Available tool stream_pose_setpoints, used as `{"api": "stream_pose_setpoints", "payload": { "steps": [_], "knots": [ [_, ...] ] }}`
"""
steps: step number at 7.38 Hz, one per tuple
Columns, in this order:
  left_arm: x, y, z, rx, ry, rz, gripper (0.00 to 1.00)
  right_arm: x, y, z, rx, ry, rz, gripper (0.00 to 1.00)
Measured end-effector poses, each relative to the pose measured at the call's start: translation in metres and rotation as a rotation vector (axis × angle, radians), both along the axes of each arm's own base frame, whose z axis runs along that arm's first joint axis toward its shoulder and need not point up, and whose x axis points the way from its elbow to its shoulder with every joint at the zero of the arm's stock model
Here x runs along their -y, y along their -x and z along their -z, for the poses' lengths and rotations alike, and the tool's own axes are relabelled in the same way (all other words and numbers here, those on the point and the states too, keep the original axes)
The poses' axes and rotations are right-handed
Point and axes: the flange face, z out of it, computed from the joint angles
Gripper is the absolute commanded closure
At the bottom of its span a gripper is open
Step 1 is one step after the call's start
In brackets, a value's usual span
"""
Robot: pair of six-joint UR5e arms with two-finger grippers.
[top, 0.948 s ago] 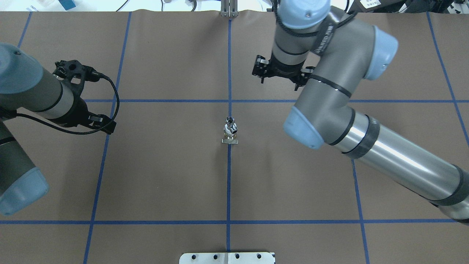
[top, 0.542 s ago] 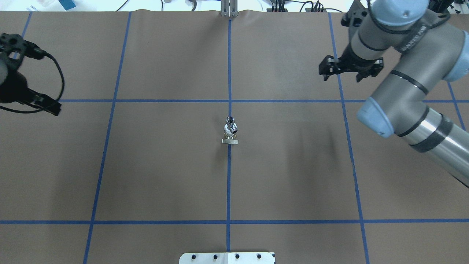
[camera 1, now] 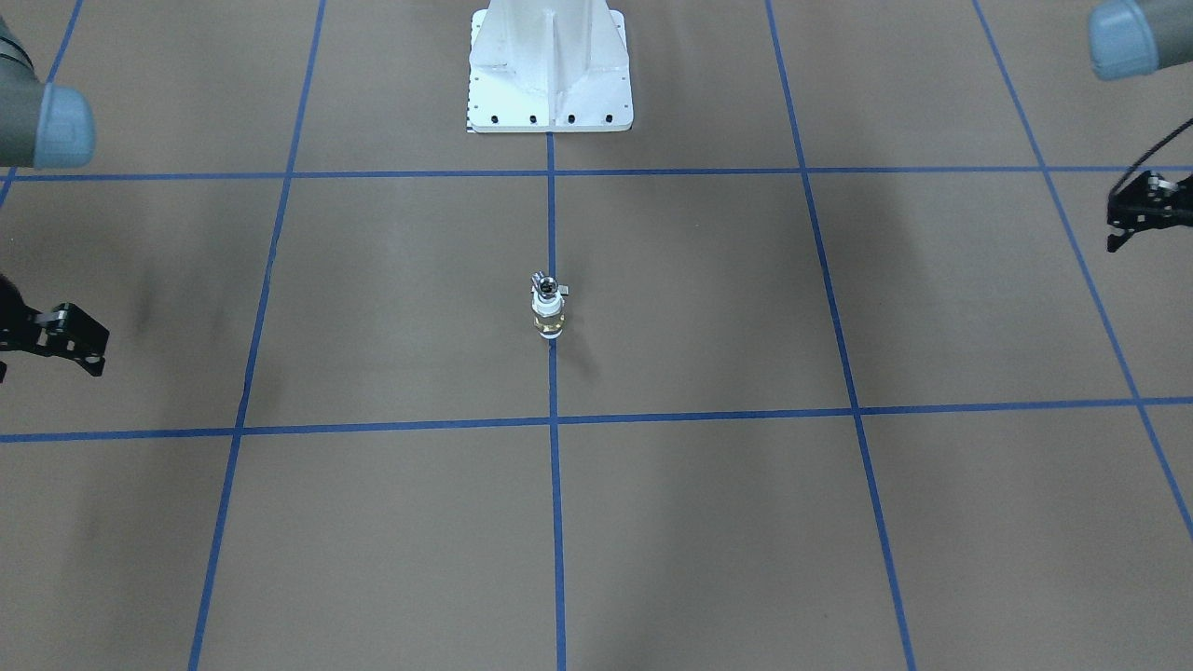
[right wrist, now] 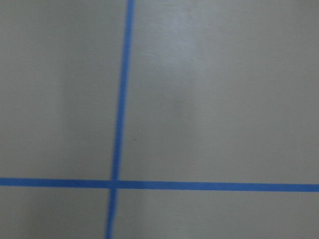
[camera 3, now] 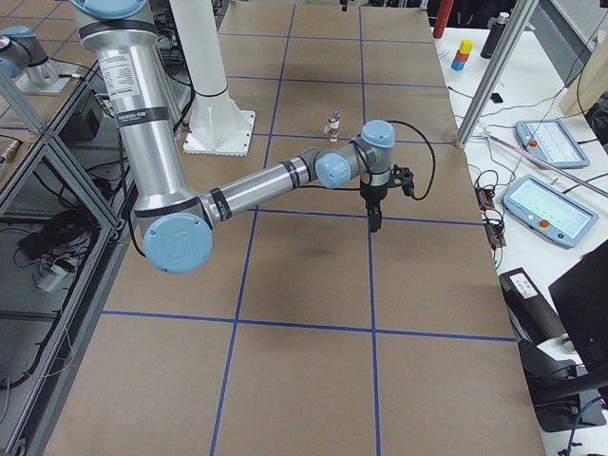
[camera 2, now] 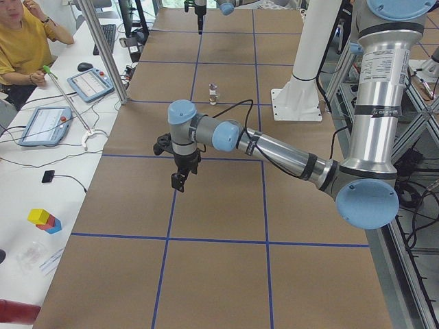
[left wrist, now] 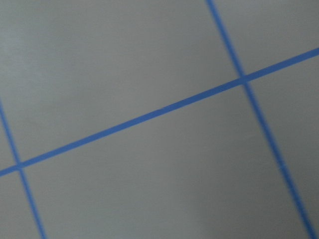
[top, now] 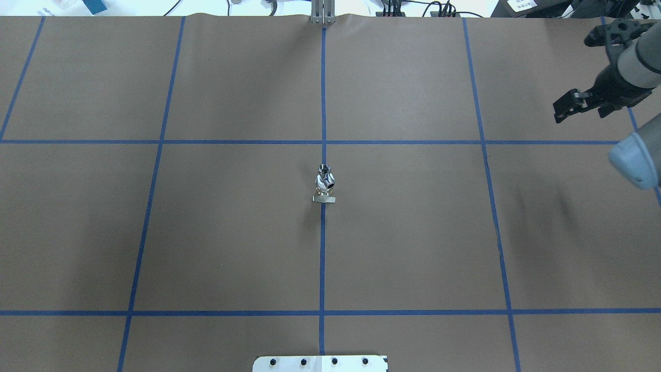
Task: Assemble PPR valve and pipe with both arms
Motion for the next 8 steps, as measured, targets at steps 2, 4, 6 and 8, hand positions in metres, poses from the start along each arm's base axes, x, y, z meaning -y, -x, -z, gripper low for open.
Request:
{"api": "stream_pose_setpoints", "payload": {
  "steps": [2,4,6,8],
  "knots": [
    [-0.005,0.054,-0.06,-0.007,0.05,0.022,0.0,-0.017,-0.07,-0.056,-0.006,-0.025,0.073,0.0],
    [-0.023,0.086,-0.097,-0.043,0.08,0.073,0.0,-0.043,-0.123,-0.096,0.014,-0.014,0.085,0.0],
    [-0.037,0.099,-0.106,-0.126,0.103,0.11,0.0,-0.055,-0.169,-0.105,0.06,0.001,0.019,0.0],
    [-0.038,0.107,-0.098,-0.146,0.082,0.127,0.0,-0.054,-0.185,-0.099,0.072,-0.001,-0.017,0.0]
  ]
}}
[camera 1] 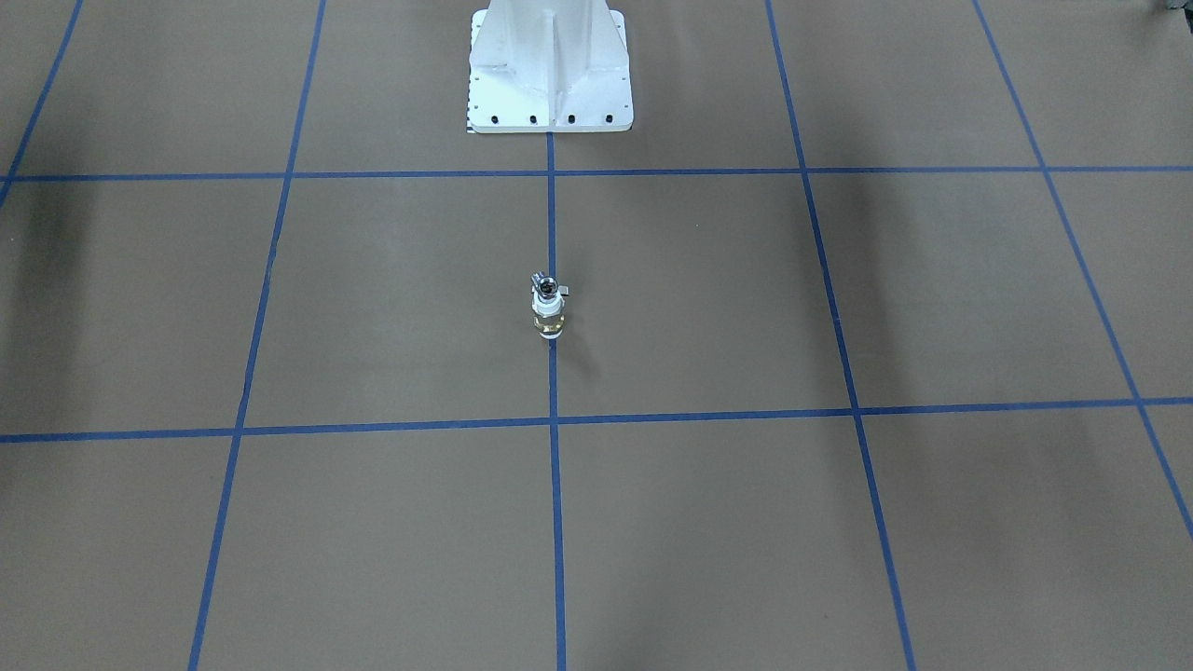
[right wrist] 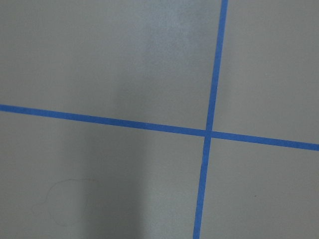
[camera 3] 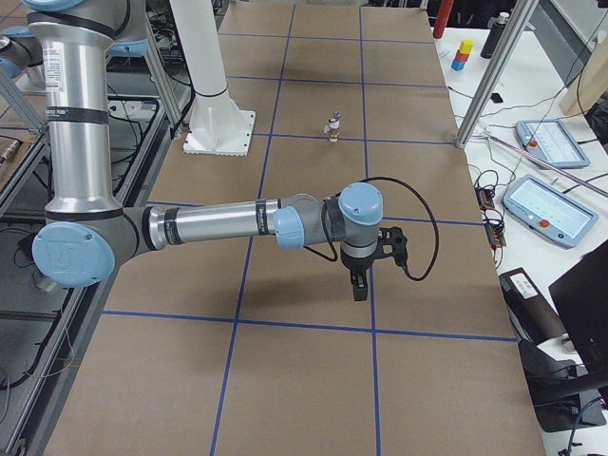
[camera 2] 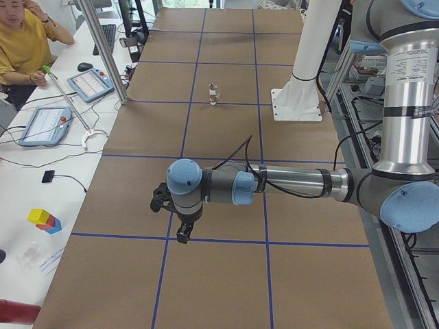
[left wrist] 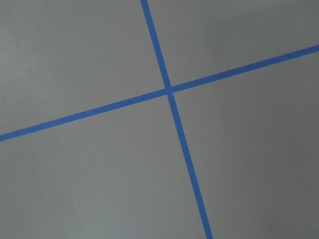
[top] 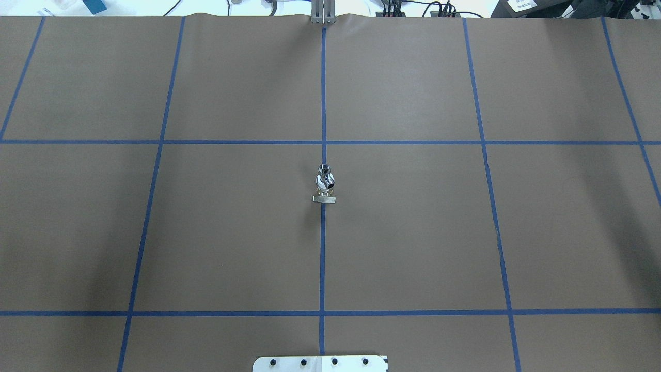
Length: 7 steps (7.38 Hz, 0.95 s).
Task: Assemble PPR valve and pipe with both arms
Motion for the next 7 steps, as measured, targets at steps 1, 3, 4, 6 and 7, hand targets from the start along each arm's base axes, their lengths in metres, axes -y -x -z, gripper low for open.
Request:
{"api": "stream_pose_setpoints", "payload": {
  "steps": [1,3,4,6,7],
  "knots": [
    [0.0005,0.0019,0.0024,0.002,-0.02,0.002,0.0,0.0006,-0.002,0.0021,0.0,-0.002,-0.005,0.0],
    [-0.0007,0.003,0.0042,0.005,-0.057,0.003,0.0,-0.0009,-0.0032,0.0026,-0.001,0.006,-0.019,0.0],
    [-0.0022,0.0031,0.0041,0.005,-0.063,0.003,0.0,-0.0023,-0.0035,0.0024,0.0,0.015,-0.032,0.0],
    [-0.0035,0.0031,0.0015,0.005,-0.059,0.004,0.0,-0.0031,-0.0036,0.0023,0.003,0.027,-0.046,0.0],
    [-0.0039,0.0032,0.0001,0.005,-0.055,0.005,0.0,-0.0034,-0.0036,0.0017,0.003,0.029,-0.048,0.0]
  ]
}}
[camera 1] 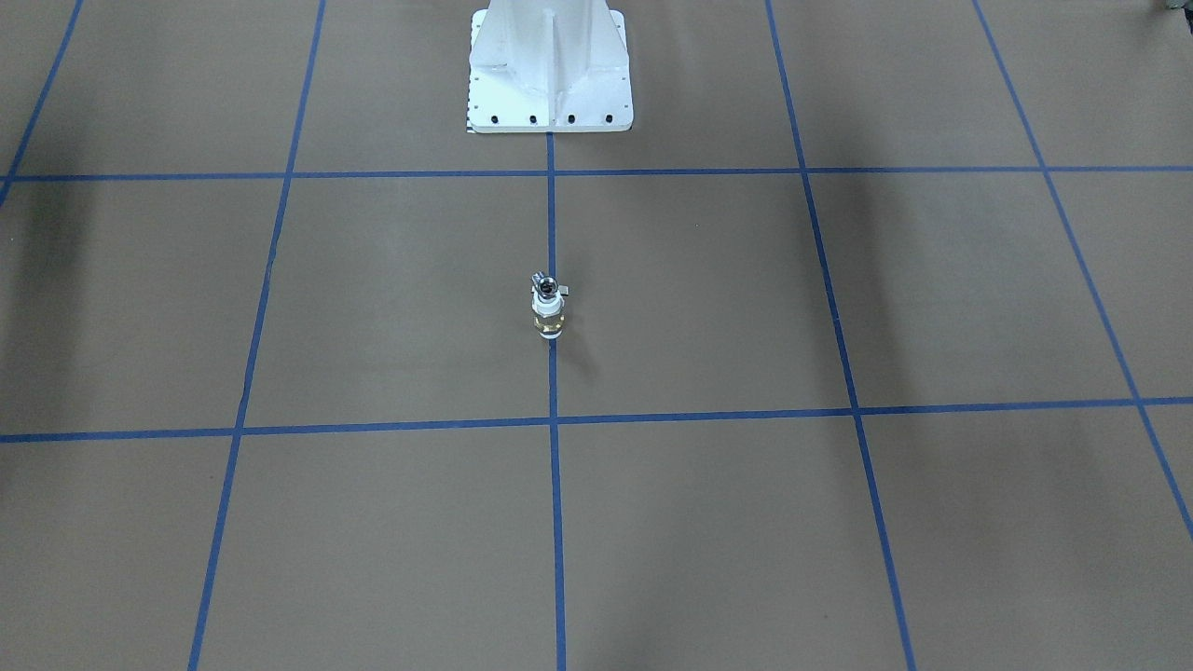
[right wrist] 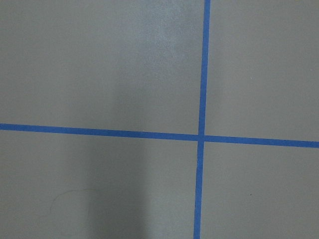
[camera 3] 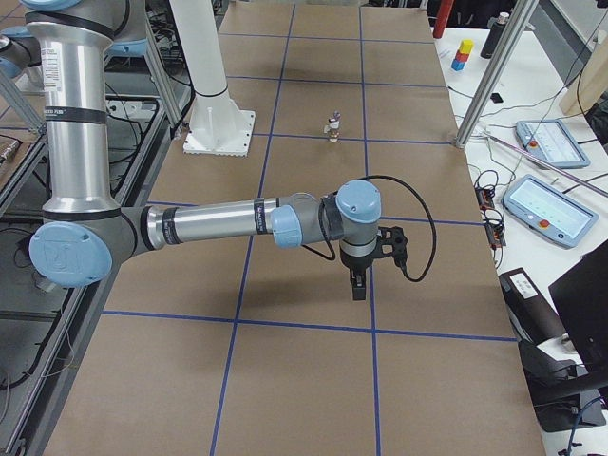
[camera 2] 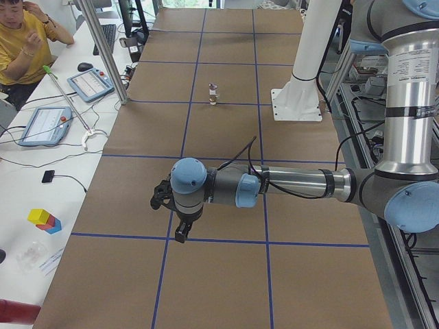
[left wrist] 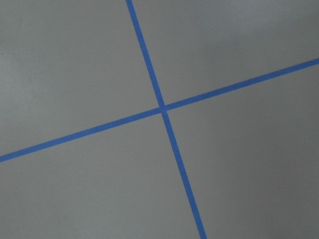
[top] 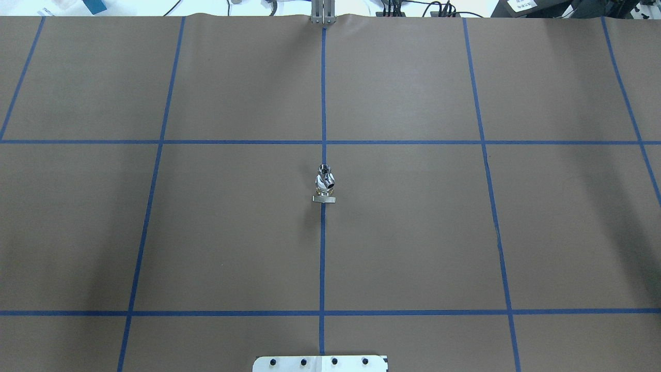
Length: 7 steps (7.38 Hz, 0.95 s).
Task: Assemble PPR valve and pipe with both arms
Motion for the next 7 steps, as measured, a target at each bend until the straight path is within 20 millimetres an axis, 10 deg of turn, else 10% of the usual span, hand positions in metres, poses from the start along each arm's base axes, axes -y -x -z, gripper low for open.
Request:
{"api": "stream_pose_setpoints", "payload": {
  "steps": [7],
  "knots": [
    [-0.015,-0.001,-0.011,0.0,0.021,0.0,0.0,-0.001,0.001,-0.006,-0.001,0.013,0.0,0.0]
  ]
}}
